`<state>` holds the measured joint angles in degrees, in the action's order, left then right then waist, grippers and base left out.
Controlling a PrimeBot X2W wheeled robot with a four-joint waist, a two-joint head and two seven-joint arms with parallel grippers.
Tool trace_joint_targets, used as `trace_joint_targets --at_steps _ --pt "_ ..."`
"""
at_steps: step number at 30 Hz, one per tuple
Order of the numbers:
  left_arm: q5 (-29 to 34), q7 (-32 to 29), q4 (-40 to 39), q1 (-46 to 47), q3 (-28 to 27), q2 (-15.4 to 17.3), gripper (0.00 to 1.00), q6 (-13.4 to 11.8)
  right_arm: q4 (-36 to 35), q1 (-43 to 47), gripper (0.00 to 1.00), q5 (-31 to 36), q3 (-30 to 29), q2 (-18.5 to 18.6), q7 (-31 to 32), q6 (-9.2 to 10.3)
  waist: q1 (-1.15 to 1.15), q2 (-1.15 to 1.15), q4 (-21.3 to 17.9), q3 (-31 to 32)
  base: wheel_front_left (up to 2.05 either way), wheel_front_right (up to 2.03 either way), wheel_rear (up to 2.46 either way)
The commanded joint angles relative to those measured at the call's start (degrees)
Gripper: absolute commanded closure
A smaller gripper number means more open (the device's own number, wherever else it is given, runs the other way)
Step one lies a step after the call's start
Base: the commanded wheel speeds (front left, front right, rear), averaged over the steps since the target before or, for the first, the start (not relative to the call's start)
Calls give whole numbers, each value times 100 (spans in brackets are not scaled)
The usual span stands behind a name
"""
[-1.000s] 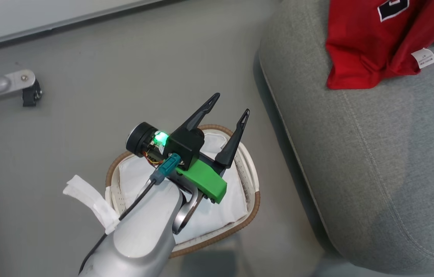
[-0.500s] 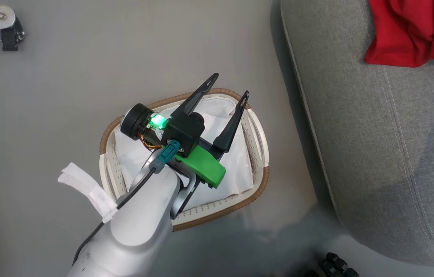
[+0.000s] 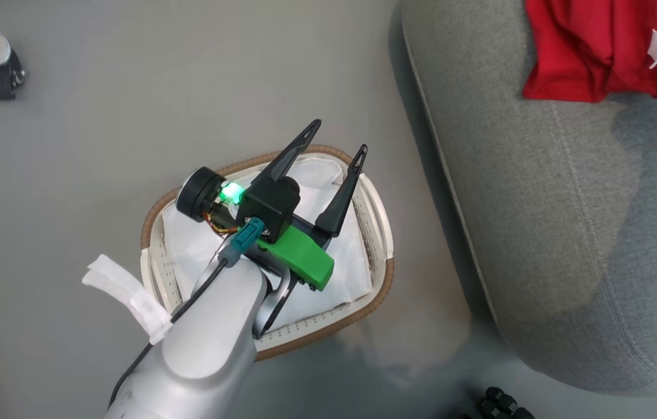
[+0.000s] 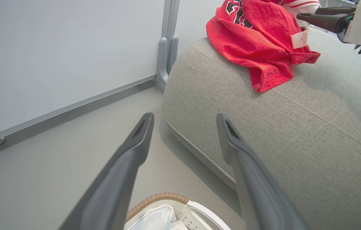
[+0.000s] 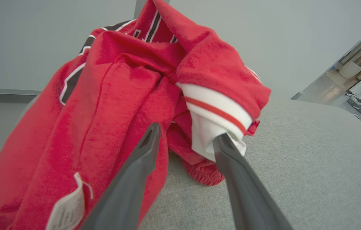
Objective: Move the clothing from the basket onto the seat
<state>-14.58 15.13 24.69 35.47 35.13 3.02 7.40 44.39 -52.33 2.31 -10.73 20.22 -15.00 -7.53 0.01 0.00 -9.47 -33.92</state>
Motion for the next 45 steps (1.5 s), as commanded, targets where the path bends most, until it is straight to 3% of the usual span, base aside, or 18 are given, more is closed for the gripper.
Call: trace_joint_targets --at_steps 1,9,18,28,37,45 --pt "-53 3 -13 -83 -58 57 0 14 -77 159 0 54 15 -25 -25 8 -1 0 -85 200 0 0 0" --pt "-160 3 -134 -376 -470 46 0 14 -387 504 0 160 213 -35 -26 8 -1 0 -52 886 0 0 0" --pt "-329 3 -201 -916 -1111 14 0 11 -684 729 0 67 670 -89 -27 8 -1 0 290 1866 0 0 0" --pt "-250 3 -103 -1832 -2071 -2 0 -39 -1151 1553 0 -236 960 -677 -27 8 -1 0 824 2780 0 0 0" --pt "-244 3 -260 -2739 -2986 13 0 -22 -1780 2691 0 -274 1027 -1383 -27 8 -1 0 1008 3082 0 0 0" --pt "-298 3 -371 -3344 -3283 -4 0 3 -2332 3646 0 -179 1091 -1699 -26 8 -1 0 1129 3262 0 0 0"
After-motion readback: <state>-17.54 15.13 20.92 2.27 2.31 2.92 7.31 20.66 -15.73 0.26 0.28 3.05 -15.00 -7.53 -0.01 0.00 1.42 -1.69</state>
